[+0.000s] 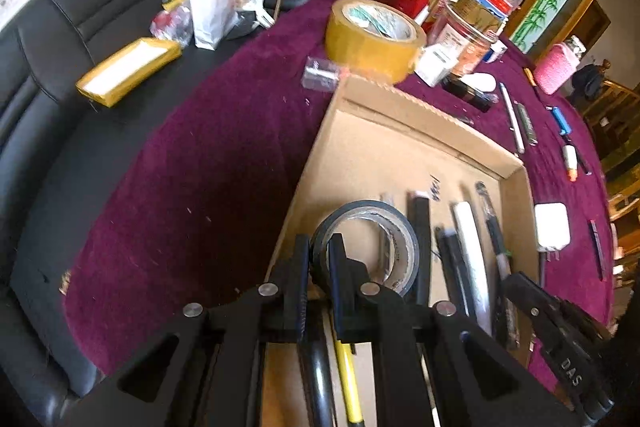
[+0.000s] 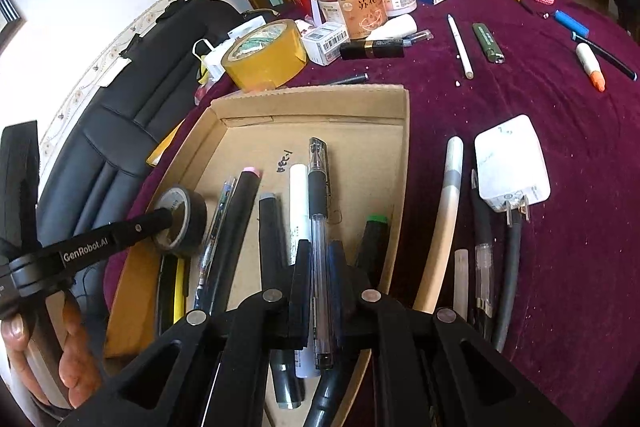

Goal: Organize rigid objects
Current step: 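Carry the clear pen and tape roll into the cardboard tray and open both tools, then grasp a red-tipped black marker with the right tool while the left grasps the white square charger, then carry the charger and red-tipped marker into the cardboard tray and open both tools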

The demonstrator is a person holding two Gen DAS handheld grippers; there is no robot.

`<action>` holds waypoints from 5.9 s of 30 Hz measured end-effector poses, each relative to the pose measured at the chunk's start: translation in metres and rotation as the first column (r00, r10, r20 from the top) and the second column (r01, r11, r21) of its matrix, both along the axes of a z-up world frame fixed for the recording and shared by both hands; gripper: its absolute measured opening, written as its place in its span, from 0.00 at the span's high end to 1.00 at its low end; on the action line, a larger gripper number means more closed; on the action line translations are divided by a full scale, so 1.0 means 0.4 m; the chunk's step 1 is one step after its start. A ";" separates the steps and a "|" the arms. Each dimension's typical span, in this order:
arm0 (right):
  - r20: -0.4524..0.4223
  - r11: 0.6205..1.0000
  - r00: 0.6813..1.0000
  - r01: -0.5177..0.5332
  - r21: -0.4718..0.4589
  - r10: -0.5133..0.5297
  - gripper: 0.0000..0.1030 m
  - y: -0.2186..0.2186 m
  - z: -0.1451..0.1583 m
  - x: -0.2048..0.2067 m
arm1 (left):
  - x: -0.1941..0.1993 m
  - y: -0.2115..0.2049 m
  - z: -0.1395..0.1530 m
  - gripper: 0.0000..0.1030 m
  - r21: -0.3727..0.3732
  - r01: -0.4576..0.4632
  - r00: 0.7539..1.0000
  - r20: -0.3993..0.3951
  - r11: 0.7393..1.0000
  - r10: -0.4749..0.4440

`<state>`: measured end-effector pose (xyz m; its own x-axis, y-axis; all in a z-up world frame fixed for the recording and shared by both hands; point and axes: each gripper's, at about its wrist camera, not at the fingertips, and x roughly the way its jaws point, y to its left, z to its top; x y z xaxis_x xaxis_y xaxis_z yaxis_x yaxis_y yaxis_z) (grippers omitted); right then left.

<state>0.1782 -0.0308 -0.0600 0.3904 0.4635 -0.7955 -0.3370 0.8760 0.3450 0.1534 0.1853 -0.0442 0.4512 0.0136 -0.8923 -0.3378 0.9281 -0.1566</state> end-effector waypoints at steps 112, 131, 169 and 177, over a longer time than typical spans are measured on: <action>-0.034 0.955 0.964 0.257 -0.151 -0.265 0.85 -0.756 -0.032 0.227 | 0.265 -0.552 -0.041 0.33 -0.255 0.232 0.969 -0.021 0.939 -0.246; -0.066 0.988 0.988 0.134 -0.077 -0.139 0.84 -0.672 -0.032 0.219 | 0.280 -0.600 -0.047 0.55 -0.187 0.247 0.966 -0.027 0.951 -0.256; 0.028 0.966 0.997 -0.070 0.248 0.065 0.84 -0.344 0.129 -0.054 | -0.198 -0.225 0.124 0.58 -0.161 0.047 0.993 0.118 0.986 -0.028; -0.044 0.955 0.991 -0.113 0.276 0.130 0.83 -0.143 0.092 -0.085 | -0.175 -0.129 0.062 0.58 -0.188 0.017 0.998 0.066 0.982 -0.005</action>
